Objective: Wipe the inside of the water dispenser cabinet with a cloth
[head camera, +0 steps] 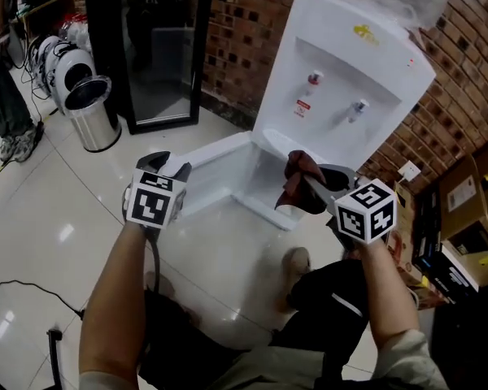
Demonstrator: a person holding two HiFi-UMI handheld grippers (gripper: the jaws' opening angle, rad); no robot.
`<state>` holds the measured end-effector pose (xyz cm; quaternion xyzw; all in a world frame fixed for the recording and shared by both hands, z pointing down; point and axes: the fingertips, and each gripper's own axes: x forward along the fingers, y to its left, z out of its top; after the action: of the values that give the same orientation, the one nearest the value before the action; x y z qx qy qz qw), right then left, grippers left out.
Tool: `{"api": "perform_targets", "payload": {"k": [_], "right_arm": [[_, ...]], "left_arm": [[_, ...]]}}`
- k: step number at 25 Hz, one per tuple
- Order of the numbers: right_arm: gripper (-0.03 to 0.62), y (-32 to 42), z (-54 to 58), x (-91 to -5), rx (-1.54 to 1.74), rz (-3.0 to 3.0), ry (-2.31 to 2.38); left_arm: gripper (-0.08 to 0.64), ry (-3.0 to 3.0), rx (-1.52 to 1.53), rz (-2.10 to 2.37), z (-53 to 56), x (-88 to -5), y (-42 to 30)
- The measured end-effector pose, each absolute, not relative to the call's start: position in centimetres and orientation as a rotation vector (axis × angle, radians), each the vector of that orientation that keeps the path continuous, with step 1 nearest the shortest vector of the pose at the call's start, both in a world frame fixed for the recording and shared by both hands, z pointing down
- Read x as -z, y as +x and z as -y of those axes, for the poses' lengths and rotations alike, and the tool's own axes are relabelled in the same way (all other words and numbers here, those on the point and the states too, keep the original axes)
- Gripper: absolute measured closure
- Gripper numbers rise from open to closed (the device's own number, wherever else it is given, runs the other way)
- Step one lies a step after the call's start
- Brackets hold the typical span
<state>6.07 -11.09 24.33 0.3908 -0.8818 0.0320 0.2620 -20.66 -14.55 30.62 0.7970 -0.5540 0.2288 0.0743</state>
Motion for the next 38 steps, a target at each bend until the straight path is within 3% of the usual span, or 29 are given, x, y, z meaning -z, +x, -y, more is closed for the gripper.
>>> {"api": "perform_targets", "payload": {"k": [7, 20, 28, 38], "right_arm": [[0.509, 3.3, 12.4, -26.4, -0.177, 2.598, 1.003], [0.508, 3.7, 9.0, -24.8, -0.196, 2.659, 0.860], [0.508, 5.9, 8.5, -24.2, -0.224, 2.667, 0.914], [0.508, 7.5, 8.5, -24.2, -0.267, 2.664, 0.961]], "left_arm": [[0.281, 2.278, -0.783, 1.602, 14.9, -35.3, -23.4], [0.233, 2.193, -0.906, 1.548, 15.8, -39.4, -23.0], [0.235, 2.200, -0.868, 1.465, 14.1, -39.6, -22.5], [0.313, 2.286, -0.909, 1.258, 10.2, -39.2, -20.3]]}}
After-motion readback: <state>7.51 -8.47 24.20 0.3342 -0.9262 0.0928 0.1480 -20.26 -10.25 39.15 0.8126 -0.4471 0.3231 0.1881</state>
